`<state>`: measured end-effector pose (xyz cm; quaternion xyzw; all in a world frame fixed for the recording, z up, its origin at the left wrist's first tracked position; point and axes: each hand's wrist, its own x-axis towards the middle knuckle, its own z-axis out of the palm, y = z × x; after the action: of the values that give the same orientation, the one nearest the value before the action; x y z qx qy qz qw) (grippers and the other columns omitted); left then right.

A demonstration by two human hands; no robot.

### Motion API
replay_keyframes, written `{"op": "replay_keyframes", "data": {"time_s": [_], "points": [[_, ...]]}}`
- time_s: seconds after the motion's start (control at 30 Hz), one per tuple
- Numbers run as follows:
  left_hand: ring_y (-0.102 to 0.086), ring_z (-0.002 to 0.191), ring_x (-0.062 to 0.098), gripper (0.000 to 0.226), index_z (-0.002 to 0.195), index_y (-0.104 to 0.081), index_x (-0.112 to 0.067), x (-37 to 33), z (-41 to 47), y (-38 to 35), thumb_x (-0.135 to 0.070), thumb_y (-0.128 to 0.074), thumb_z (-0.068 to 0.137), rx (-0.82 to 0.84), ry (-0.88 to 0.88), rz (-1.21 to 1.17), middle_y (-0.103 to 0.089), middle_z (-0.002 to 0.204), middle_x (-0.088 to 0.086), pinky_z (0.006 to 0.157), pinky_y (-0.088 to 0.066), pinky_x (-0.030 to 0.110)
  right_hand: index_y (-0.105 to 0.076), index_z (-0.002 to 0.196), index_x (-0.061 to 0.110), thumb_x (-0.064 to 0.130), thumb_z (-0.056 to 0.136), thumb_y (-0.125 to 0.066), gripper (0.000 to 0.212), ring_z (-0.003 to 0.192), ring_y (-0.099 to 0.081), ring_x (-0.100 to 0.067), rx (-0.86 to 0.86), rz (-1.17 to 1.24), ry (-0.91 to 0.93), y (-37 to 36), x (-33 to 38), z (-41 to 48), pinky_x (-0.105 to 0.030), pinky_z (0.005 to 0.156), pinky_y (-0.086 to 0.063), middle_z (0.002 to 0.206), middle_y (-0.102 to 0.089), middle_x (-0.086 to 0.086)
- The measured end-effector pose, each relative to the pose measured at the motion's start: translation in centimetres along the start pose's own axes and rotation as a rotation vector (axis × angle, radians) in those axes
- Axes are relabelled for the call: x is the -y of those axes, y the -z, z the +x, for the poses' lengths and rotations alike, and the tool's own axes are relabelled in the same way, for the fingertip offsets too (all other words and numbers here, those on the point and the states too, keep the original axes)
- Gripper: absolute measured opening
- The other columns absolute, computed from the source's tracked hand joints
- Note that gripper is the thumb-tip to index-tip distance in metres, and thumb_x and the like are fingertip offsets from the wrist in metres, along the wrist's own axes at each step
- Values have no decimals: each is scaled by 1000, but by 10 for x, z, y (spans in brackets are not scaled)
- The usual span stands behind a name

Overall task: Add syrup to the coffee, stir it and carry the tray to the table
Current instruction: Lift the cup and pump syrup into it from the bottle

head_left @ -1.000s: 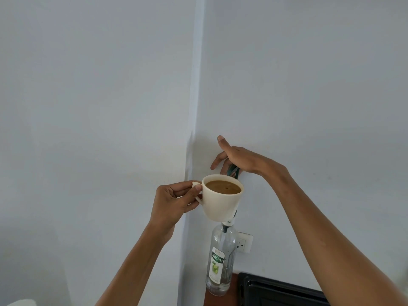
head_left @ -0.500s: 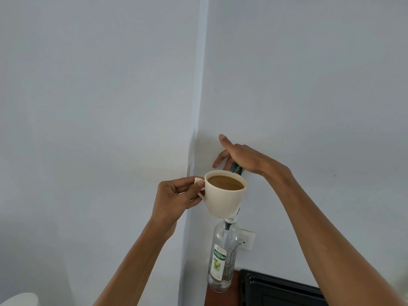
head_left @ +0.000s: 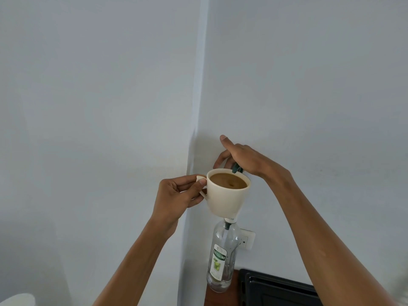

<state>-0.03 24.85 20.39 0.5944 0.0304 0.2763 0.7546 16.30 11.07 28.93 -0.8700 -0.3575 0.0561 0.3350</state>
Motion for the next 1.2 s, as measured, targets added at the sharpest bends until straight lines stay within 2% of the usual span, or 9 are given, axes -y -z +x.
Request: {"op": "replay_keyframes", "data": {"time_s": [0.13,0.3,0.43,0.57,0.8,0.87,0.97,1.1,1.2], "points": [[-81,88,23,15,101,-83,-11,-1,1,-4,-8,-75,88,6,1,6,-84,94,13,77,-66,30,-84,86,25,82,88,-9,94,96,-69,-23,-15,6,-8,0,0,-3,-38,87,-51,97,-76,-6],[-82,87,23,15,93,-84,-18,0,-1,-1,-15,-78,81,11,-2,-4,-85,91,9,73,-66,27,-81,87,31,80,92,-7,89,97,-68,-19,15,-10,-23,-9,-6,-3,-39,91,-54,101,-76,-2],[-82,87,22,21,91,-84,-21,3,-2,3,-25,-78,72,12,-7,4,-85,91,7,74,-66,28,-82,94,30,79,94,-4,92,99,-68,-20,44,3,-30,-4,-3,-3,-28,75,-47,102,-76,-6],[-82,87,23,19,89,-86,-23,5,-4,6,-25,-78,72,17,-7,-5,-85,92,8,73,-66,27,-83,98,29,79,92,0,96,98,-68,-20,60,-5,-25,-3,-2,-1,-25,71,-41,97,-76,-6],[-82,86,21,15,84,-87,-27,4,-10,7,-26,-79,72,31,-5,-29,-85,90,8,71,-64,23,-82,91,36,91,78,-1,99,73,-78,-13,31,63,-26,5,5,1,-27,72,-53,80,-82,-1],[-82,87,21,15,86,-87,-26,4,-11,6,-26,-79,72,29,-11,-23,-85,91,8,71,-64,23,-82,92,34,89,81,-1,98,72,-78,-12,19,68,-20,5,6,1,-24,69,-54,78,-82,1],[-82,89,23,19,90,-87,-22,5,-15,6,-25,-79,73,22,-10,-16,-85,93,9,72,-64,24,-80,96,23,76,97,-8,90,72,-80,-19,-37,130,43,2,6,1,-20,64,-57,78,-82,-4],[-82,90,23,19,90,-86,-23,7,-21,2,-26,-78,73,19,-9,-3,-85,94,8,73,-65,26,-80,96,20,68,103,-15,81,73,-79,-18,-172,188,135,7,9,-8,-29,77,-60,81,-82,-4],[-81,90,23,20,91,-86,-22,10,-26,-1,-28,-79,73,23,-18,-3,-84,94,9,75,-65,27,-80,103,23,65,104,-14,78,86,-78,-17,-228,212,162,18,8,-22,-34,90,-58,91,-82,-2]]}}
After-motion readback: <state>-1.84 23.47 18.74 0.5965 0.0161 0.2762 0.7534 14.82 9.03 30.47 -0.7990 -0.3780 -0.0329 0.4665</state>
